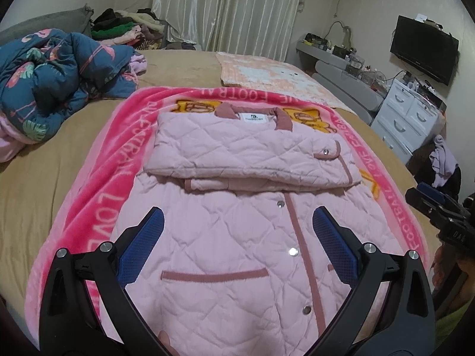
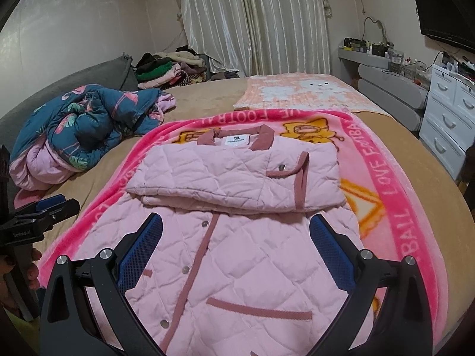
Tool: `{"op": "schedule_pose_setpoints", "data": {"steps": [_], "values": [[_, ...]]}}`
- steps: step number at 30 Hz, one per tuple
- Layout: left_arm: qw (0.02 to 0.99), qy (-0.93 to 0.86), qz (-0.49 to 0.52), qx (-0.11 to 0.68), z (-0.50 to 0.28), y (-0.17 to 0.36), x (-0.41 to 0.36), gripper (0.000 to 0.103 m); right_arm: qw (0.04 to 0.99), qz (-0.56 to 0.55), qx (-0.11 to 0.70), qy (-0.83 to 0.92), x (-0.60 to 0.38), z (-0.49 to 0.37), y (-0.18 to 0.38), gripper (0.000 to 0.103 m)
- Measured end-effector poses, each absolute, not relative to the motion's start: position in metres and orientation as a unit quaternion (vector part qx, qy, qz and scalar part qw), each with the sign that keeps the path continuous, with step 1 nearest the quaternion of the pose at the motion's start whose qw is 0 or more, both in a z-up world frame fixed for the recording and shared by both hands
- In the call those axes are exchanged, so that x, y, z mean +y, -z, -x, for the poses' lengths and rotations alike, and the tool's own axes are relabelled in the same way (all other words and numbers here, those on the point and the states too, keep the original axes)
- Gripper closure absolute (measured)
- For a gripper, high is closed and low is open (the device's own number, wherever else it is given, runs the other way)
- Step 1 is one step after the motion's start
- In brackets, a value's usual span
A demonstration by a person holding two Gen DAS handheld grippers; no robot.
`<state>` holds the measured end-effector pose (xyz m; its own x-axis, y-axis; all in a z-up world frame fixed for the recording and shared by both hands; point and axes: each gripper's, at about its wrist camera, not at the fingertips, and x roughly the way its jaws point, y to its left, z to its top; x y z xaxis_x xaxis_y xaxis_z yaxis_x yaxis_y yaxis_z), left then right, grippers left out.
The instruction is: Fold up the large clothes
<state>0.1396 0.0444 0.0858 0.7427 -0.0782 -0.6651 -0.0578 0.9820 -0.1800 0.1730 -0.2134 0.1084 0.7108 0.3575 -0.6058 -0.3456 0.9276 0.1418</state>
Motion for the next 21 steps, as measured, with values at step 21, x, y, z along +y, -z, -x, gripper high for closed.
{"op": "schedule_pose_setpoints", "data": {"steps": [21], "values": [[0.920,-0.015,0.086,0.383,-0.098,-0.045,0.055,0.009,0.915,0.000,0.357,-0.190,-0.229,-0.139,-0.069,0.004]]}}
